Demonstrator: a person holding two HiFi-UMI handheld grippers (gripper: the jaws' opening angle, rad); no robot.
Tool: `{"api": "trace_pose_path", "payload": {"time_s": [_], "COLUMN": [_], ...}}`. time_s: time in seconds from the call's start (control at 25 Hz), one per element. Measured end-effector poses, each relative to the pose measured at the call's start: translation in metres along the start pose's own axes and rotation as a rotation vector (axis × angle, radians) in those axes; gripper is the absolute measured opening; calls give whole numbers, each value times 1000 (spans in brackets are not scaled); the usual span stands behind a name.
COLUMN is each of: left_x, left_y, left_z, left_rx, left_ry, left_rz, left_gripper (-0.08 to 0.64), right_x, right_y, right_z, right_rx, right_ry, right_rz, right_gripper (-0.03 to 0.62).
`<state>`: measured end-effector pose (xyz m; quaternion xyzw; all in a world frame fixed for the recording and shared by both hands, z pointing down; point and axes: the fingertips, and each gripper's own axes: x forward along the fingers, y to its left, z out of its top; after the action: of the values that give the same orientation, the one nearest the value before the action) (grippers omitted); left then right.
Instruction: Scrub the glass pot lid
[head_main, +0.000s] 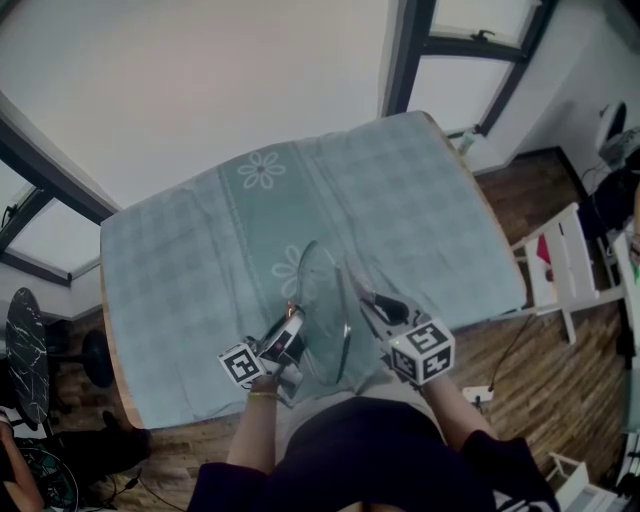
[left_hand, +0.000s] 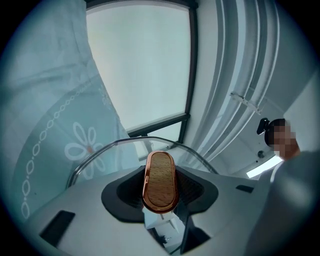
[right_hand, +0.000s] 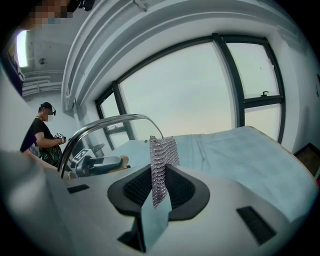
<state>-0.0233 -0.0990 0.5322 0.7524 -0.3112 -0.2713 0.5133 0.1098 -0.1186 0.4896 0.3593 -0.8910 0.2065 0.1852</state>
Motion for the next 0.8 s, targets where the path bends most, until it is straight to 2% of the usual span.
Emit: {"api": "trace_pose_path", "payload": {"time_s": [0.36, 0.8], "left_x": [-14, -16], "left_y": [2, -4], "left_z": [12, 15], "left_rx": [-70, -68], "left_ry": [-61, -60], "left_rz": [-53, -97], "left_gripper": [167, 167], "right_x": [28, 47], "right_y": [28, 66], "right_z": [11, 22], "right_rx": [-14, -51], "right_ry": [2, 6], "right_rz": [106, 217], "right_gripper": [81, 81]}}
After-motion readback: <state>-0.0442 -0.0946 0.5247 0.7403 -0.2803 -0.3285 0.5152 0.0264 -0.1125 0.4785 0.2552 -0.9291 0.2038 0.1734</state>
